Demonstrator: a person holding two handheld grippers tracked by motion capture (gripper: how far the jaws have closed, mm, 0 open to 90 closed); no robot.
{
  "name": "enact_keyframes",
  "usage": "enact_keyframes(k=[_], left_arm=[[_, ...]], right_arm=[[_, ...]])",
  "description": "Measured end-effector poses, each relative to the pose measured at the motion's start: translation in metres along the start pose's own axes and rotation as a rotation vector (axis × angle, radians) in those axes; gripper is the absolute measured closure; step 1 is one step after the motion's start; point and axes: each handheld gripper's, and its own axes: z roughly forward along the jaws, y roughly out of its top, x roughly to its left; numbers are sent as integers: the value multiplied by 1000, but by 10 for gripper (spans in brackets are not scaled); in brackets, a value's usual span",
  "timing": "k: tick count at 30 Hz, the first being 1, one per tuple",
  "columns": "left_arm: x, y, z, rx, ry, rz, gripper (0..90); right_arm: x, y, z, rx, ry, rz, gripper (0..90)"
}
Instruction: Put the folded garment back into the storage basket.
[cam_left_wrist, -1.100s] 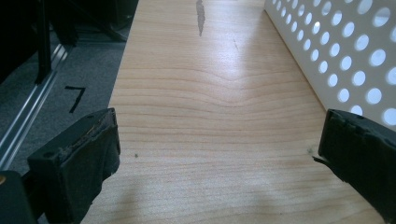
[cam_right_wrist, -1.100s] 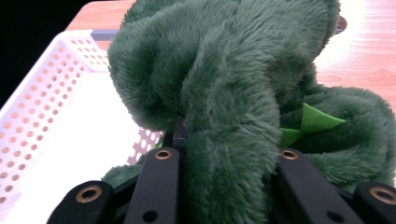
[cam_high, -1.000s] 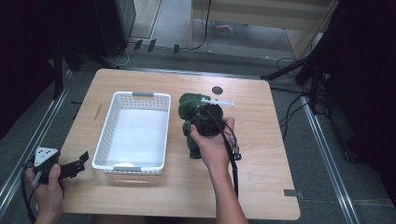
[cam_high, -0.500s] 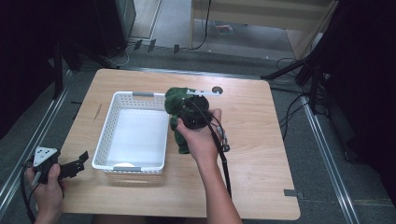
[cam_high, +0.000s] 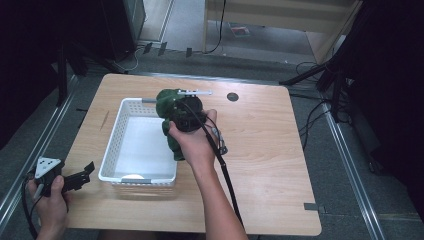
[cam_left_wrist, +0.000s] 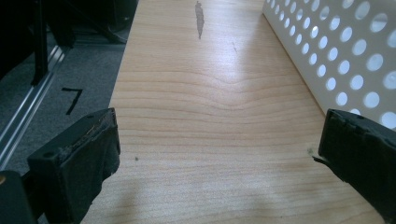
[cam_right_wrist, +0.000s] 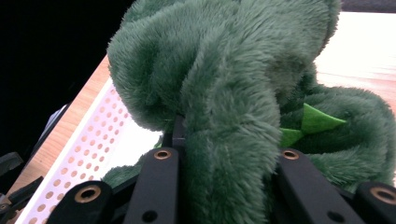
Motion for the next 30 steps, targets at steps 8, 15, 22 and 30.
enact_keyframes(k=[8,15,22,30], left_arm=[[4,0,-1,-3,-5,-25,0],[4,0,0,0,-5,-16,0],[3,0,-1,4,-9,-13,0],[4,0,-1,5,-9,-16,0]], right_arm=[[16,1,15,20,25,-13,729],[26,0,28,40,40,-26,726],[38,-9,50,54,52,-36,716],[48,-25,81,80,40,-58,705]])
